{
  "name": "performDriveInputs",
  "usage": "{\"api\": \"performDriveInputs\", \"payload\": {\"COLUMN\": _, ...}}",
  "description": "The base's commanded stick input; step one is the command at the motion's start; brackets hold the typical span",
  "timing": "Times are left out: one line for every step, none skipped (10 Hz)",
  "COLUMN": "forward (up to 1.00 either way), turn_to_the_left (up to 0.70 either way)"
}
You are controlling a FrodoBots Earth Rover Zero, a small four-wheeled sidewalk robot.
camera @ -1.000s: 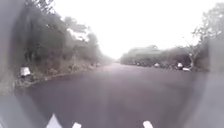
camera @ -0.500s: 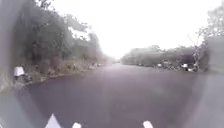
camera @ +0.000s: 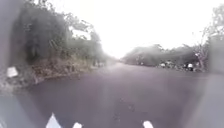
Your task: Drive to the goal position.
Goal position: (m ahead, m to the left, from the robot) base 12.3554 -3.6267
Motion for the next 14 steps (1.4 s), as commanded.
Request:
{"api": "performDriveInputs", "payload": {"forward": 0.7, "turn_to_the_left": 0.0}}
{"api": "performDriveInputs", "payload": {"forward": 0.7, "turn_to_the_left": 0.0}}
{"api": "performDriveInputs", "payload": {"forward": 0.7, "turn_to_the_left": 0.0}}
{"api": "performDriveInputs", "payload": {"forward": 0.7, "turn_to_the_left": 0.0}}
{"api": "performDriveInputs", "payload": {"forward": 0.7, "turn_to_the_left": 0.0}}
{"api": "performDriveInputs", "payload": {"forward": 0.7, "turn_to_the_left": 0.0}}
{"api": "performDriveInputs", "payload": {"forward": 0.7, "turn_to_the_left": 0.0}}
{"api": "performDriveInputs", "payload": {"forward": 0.7, "turn_to_the_left": 0.0}}
{"api": "performDriveInputs", "payload": {"forward": 0.7, "turn_to_the_left": 0.0}}
{"api": "performDriveInputs", "payload": {"forward": 0.7, "turn_to_the_left": 0.0}}
{"api": "performDriveInputs", "payload": {"forward": 0.7, "turn_to_the_left": 0.0}}
{"api": "performDriveInputs", "payload": {"forward": 0.7, "turn_to_the_left": 0.0}}
{"api": "performDriveInputs", "payload": {"forward": 0.7, "turn_to_the_left": 0.0}}
{"api": "performDriveInputs", "payload": {"forward": 0.7, "turn_to_the_left": 0.0}}
